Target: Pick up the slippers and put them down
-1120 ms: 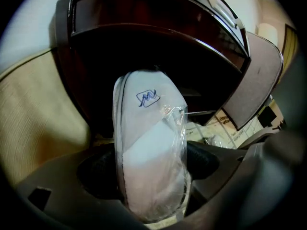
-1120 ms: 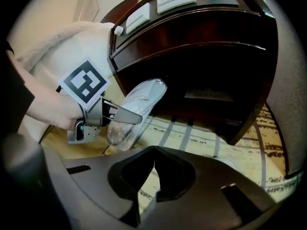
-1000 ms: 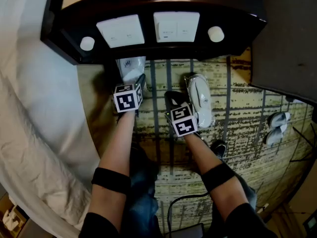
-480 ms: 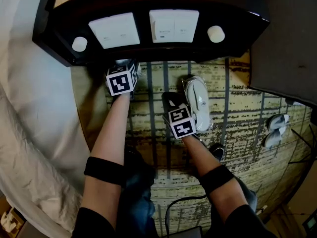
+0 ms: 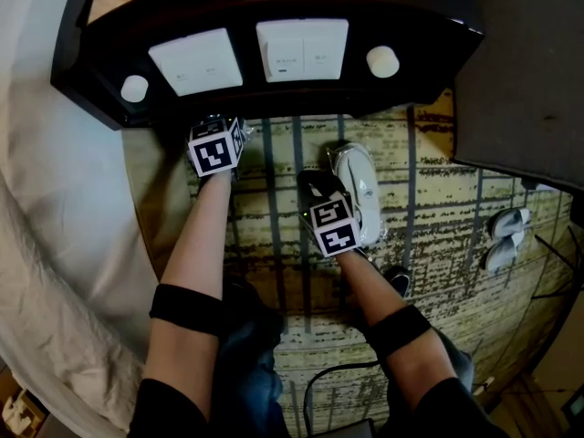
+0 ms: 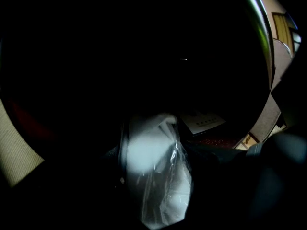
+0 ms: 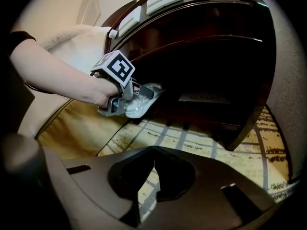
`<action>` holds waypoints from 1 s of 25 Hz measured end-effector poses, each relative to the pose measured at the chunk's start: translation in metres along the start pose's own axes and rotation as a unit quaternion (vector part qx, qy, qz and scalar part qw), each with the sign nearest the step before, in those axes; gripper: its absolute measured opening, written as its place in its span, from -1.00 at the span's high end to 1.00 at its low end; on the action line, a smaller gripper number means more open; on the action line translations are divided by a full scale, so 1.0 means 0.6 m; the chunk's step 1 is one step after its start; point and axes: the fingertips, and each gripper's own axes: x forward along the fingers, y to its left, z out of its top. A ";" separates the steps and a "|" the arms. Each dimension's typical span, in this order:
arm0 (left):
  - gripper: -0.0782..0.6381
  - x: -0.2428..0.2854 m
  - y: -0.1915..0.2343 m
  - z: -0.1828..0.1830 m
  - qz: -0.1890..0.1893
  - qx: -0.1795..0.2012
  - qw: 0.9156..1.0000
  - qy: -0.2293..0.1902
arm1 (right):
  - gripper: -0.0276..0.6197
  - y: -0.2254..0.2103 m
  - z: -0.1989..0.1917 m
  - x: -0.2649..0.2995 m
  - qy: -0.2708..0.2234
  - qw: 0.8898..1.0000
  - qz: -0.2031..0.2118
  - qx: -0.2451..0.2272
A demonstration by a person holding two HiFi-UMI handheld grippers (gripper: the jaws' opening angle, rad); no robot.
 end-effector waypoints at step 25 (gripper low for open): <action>0.52 -0.535 -0.079 0.024 -0.004 0.040 0.995 0.094 | 0.91 0.139 0.205 -0.381 0.013 1.000 -0.001 -0.010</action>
